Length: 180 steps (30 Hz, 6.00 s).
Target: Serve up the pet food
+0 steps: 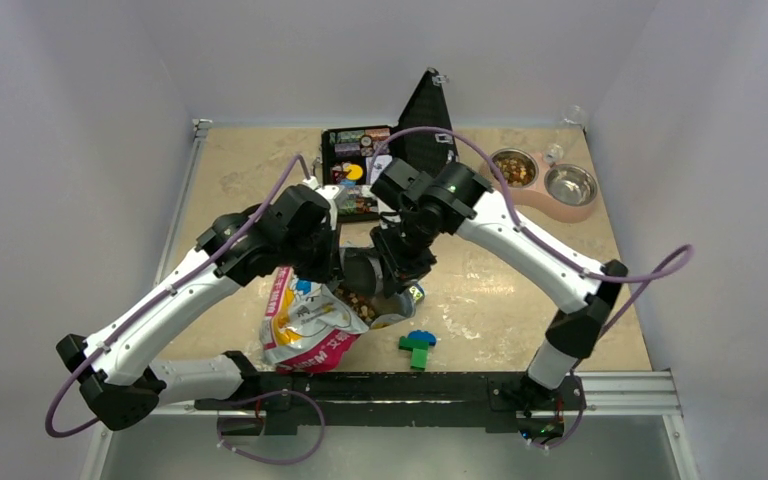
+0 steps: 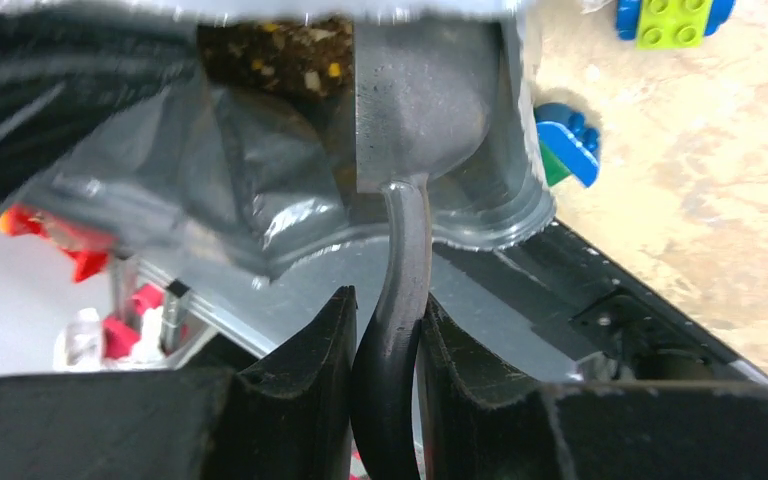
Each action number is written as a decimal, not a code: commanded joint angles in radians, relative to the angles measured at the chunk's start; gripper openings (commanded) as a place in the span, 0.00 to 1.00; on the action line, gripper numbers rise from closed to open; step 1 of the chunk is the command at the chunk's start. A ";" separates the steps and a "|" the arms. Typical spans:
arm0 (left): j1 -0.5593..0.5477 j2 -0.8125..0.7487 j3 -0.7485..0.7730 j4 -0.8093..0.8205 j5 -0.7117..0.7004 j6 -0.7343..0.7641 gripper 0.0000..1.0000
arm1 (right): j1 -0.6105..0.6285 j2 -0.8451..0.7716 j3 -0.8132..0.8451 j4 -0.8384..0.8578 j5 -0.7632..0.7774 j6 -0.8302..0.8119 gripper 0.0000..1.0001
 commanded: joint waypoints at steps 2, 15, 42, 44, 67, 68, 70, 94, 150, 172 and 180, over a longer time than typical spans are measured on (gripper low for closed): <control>-0.023 -0.056 0.024 0.103 0.110 -0.041 0.00 | -0.020 0.058 0.039 -0.126 0.354 -0.103 0.00; -0.022 -0.180 -0.116 0.316 0.038 -0.054 0.00 | 0.022 0.409 0.170 0.231 -0.167 -0.161 0.00; -0.021 -0.457 -0.215 0.363 -0.304 -0.044 0.00 | -0.364 -0.444 -1.041 1.350 -0.995 0.255 0.00; -0.021 -0.465 -0.222 0.367 -0.303 -0.038 0.00 | -0.368 -0.462 -1.062 1.359 -0.987 0.261 0.00; -0.021 -0.462 -0.145 0.288 -0.329 0.034 0.00 | -0.341 -0.415 -1.153 1.690 -0.910 0.545 0.00; -0.021 -0.455 -0.144 0.278 -0.345 0.024 0.00 | -0.341 -0.430 -1.160 1.682 -0.903 0.545 0.00; -0.021 -0.440 -0.140 0.247 -0.385 -0.012 0.00 | -0.341 -0.469 -1.186 1.690 -0.898 0.565 0.00; -0.019 -0.323 -0.066 0.038 -0.573 -0.143 0.00 | -0.624 -1.027 -1.218 1.353 -0.712 0.753 0.00; -0.015 -0.318 -0.041 0.185 -0.502 0.182 0.00 | -1.419 -0.115 -0.800 1.148 -0.276 0.705 0.00; -0.013 -0.263 -0.002 0.190 -0.566 0.140 0.00 | -1.419 0.241 -0.089 0.461 -0.221 0.836 0.00; -0.011 -0.245 0.008 0.188 -0.575 0.125 0.00 | -1.419 0.259 -0.003 0.378 -0.198 0.904 0.00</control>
